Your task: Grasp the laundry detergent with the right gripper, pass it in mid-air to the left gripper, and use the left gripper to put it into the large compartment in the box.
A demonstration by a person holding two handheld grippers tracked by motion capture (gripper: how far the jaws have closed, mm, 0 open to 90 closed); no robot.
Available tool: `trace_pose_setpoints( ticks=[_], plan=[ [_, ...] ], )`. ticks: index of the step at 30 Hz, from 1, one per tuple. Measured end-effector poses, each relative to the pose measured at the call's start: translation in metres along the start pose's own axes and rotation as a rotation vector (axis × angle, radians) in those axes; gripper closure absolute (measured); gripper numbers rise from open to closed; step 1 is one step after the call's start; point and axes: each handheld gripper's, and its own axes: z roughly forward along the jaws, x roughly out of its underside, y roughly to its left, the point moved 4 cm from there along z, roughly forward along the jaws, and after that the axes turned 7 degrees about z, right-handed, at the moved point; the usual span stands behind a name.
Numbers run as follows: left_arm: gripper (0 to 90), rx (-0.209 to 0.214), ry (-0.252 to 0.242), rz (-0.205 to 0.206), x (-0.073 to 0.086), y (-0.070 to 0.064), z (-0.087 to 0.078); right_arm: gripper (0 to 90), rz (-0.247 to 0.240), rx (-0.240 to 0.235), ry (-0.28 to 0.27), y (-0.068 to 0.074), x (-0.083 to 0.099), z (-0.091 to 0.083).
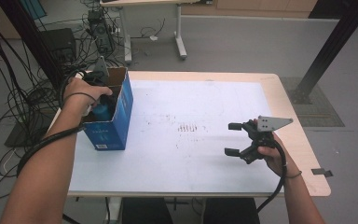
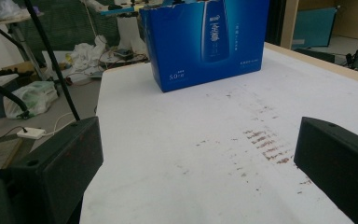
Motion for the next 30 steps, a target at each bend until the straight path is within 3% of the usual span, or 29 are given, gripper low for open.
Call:
trace_pose_setpoints(
  ticks=[30],
  plan=[
    [37.5,0.005,0.000,-0.005,0.0009,0.0013,0.0003,1.0,-0.003,-0.006,0.003,0.0007,-0.0011,0.0023]
  ],
)
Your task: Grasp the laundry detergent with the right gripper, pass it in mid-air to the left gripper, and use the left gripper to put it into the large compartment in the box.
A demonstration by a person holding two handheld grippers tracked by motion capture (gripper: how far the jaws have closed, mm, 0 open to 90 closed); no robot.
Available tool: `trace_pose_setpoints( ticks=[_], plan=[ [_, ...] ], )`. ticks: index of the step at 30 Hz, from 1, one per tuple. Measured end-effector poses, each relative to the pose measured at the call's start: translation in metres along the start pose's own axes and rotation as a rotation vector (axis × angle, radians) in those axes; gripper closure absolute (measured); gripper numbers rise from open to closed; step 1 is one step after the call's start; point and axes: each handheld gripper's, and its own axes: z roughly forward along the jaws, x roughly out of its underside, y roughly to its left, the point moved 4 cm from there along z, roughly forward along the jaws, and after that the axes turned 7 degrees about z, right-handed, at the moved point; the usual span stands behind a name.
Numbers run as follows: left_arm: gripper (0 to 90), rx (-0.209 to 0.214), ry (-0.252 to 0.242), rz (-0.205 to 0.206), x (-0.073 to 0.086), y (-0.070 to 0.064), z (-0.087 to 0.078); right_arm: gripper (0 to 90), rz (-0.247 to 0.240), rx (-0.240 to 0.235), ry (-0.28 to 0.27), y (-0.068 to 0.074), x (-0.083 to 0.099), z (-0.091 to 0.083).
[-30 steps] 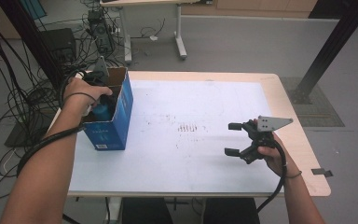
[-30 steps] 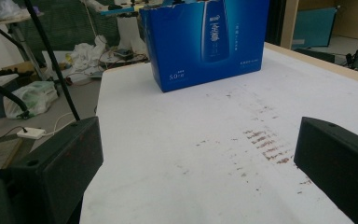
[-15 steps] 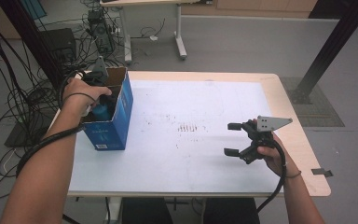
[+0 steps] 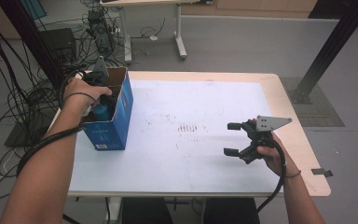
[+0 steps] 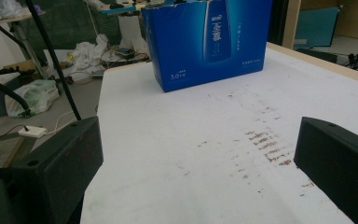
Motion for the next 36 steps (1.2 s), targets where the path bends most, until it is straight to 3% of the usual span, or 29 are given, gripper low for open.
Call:
trace_pose_setpoints(
  ticks=[36],
  plan=[
    [37.3,0.016,0.016,-0.012,0.0002,0.0022,0.0002,1.0,0.001,-0.002,-0.001,0.0001,0.0006,0.0008]
  ],
)
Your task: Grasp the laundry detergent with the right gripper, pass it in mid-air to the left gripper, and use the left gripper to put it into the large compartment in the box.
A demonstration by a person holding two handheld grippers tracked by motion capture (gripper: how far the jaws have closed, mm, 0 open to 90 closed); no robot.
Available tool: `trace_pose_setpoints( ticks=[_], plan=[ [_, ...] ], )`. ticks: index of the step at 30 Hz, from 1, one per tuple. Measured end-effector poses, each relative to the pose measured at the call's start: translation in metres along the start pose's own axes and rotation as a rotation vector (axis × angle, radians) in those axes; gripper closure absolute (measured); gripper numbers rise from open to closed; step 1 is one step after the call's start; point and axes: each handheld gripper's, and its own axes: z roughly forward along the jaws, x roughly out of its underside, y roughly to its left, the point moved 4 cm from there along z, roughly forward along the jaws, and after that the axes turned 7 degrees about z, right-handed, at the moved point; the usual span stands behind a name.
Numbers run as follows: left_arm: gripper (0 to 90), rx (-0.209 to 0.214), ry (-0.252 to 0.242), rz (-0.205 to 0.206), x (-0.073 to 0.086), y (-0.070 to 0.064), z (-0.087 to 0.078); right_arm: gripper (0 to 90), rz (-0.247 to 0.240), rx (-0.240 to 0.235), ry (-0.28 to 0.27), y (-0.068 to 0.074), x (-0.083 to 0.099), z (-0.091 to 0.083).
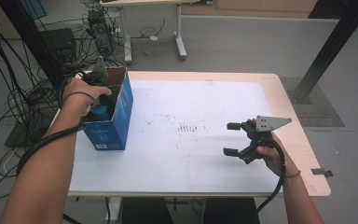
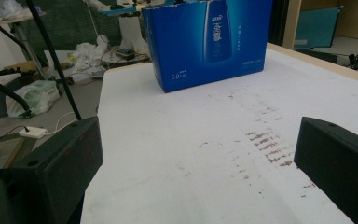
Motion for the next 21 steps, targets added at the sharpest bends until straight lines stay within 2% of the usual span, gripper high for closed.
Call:
trace_pose_setpoints(
  ticks=[13,16,21],
  plan=[
    [37.0,-0.002,0.014,0.005,0.0001,-0.0008,0.0008,1.0,0.001,-0.002,-0.002,0.0002,0.0007,0.0003],
    [33.5,-0.005,0.018,0.004,-0.0002,-0.0014,0.0012,1.0,0.002,-0.002,-0.002,0.0004,0.0012,0.0003],
    [32.8,-0.008,0.021,0.006,-0.0003,-0.0022,0.0006,1.0,0.002,-0.004,-0.002,0.0005,0.0015,0.0006]
  ],
)
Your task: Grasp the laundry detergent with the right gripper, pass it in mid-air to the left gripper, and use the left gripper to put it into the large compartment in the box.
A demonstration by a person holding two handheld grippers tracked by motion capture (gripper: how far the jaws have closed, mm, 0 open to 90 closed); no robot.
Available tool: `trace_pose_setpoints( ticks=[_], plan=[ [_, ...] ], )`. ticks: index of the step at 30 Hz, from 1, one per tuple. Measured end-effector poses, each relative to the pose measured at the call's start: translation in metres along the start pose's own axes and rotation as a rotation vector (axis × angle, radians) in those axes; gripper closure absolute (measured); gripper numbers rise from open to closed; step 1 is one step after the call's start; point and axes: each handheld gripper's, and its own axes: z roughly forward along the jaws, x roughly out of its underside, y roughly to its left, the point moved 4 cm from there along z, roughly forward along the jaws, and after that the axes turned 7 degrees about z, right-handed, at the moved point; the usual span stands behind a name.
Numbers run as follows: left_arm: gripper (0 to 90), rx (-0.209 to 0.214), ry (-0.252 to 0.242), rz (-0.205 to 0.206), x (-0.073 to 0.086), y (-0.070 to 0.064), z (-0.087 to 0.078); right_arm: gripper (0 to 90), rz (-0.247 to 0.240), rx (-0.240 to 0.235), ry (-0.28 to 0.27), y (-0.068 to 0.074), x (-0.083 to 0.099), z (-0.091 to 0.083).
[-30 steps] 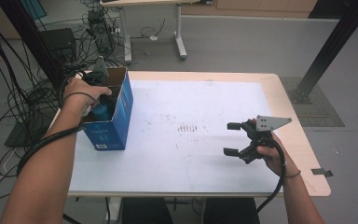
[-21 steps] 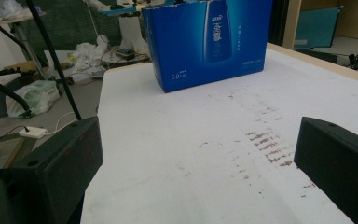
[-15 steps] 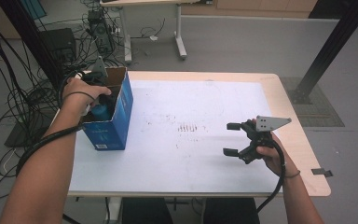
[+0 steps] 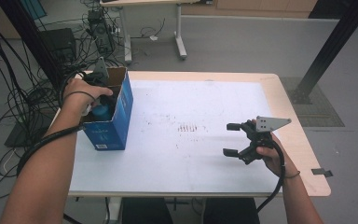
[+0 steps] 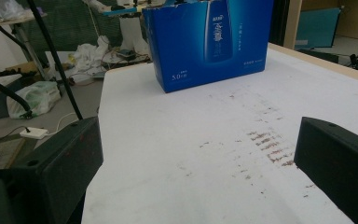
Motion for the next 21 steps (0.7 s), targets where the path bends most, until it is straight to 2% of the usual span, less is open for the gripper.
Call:
trace_pose_setpoints(
  ticks=[11,21],
  plan=[
    [34.2,0.003,-0.024,-0.003,0.002,-0.003,-0.016,1.0,0.000,0.001,-0.003,0.001,0.000,0.000],
    [34.8,0.005,-0.057,0.000,0.006,-0.006,-0.041,1.0,-0.005,-0.003,-0.009,0.003,-0.001,0.002]
  ],
)
